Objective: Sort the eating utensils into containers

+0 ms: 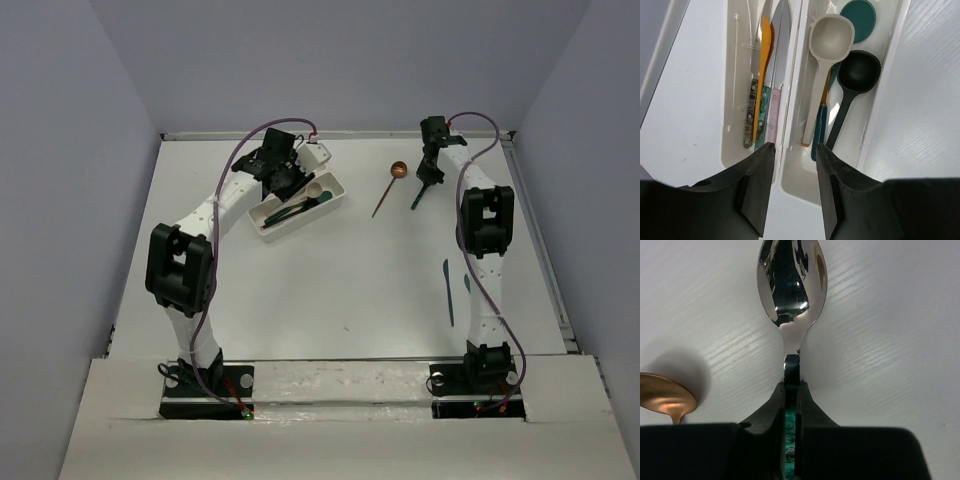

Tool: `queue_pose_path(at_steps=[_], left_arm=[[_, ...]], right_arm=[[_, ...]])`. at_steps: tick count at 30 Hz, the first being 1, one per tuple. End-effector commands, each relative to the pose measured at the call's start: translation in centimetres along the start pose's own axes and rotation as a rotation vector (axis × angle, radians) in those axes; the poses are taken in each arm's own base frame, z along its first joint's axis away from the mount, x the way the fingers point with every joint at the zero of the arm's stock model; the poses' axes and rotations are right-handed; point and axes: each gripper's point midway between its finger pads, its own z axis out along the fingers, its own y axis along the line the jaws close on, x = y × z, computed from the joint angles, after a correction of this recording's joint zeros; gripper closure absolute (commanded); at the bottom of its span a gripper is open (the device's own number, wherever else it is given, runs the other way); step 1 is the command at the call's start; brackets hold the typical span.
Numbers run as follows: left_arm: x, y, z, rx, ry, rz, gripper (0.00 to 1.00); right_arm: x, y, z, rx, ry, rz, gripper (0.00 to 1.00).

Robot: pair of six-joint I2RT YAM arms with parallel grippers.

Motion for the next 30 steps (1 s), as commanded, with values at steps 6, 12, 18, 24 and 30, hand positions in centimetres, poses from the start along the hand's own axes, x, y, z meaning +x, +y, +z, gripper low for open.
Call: queue_pose_path(at_steps=[6, 12, 18, 24, 30], left_arm=[[-5.2, -1.2, -5.9, 0.12, -0.152, -0.051, 0.49], [-10.0, -2.5, -9.2, 0.196, -0.32, -0.091, 0.48], [-15.5, -4.4, -9.7, 0.29, -0.415, -0.223, 0.45], [-22.2, -6.3, -11.5, 0.448, -0.545, -0.275, 0.39], [-24.4, -9.1, -10.3, 0.547, -0.555, -0.254, 0.36]], right_arm=[[-2.6, -0.8, -4.6, -0.045, -0.089, 0.04, 1.0], [-8.9, -0.4, -17.7, -0.333, -0.377, 0.218, 1.0], [-6.9, 2.9, -26.5, -0.548, -0.47, 0.244, 1.0], [-5.3, 6.3, -32.7, -0.724, -0.476, 0.225, 1.0], [-4.7, 7.2, -35.4, -0.799, -0.479, 0.227, 1.0]])
